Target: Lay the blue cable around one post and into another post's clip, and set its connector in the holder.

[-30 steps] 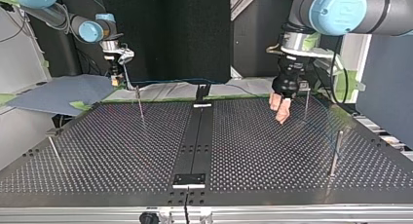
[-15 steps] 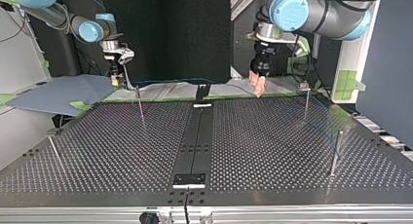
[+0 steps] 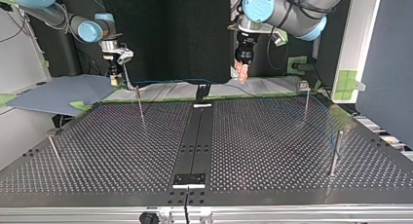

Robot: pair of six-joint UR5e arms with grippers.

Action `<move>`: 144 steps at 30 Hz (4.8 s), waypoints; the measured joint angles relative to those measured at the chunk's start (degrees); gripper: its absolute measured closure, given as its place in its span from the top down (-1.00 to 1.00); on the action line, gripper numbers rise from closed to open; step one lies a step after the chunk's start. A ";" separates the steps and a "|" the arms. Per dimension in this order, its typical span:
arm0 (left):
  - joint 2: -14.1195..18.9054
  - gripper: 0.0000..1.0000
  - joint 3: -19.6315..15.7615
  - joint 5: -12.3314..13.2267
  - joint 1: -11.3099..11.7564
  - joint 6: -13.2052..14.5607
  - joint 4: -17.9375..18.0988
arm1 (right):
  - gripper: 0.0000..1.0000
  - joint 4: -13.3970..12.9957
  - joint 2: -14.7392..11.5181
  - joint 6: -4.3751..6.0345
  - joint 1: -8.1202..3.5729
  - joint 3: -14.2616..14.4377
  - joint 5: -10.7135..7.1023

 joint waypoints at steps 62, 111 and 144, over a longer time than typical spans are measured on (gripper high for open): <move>-32.30 1.00 19.22 -3.22 -27.88 -3.62 26.39 | -0.98 6.25 0.02 -8.42 -0.75 0.01 2.38; -51.78 1.00 40.65 -2.87 -23.06 -2.64 19.69 | -0.98 5.98 -0.02 -8.89 -0.52 0.00 2.27; -51.88 1.00 45.91 -13.22 -21.95 2.62 21.36 | -0.98 6.15 -0.01 -8.75 -0.52 0.00 2.17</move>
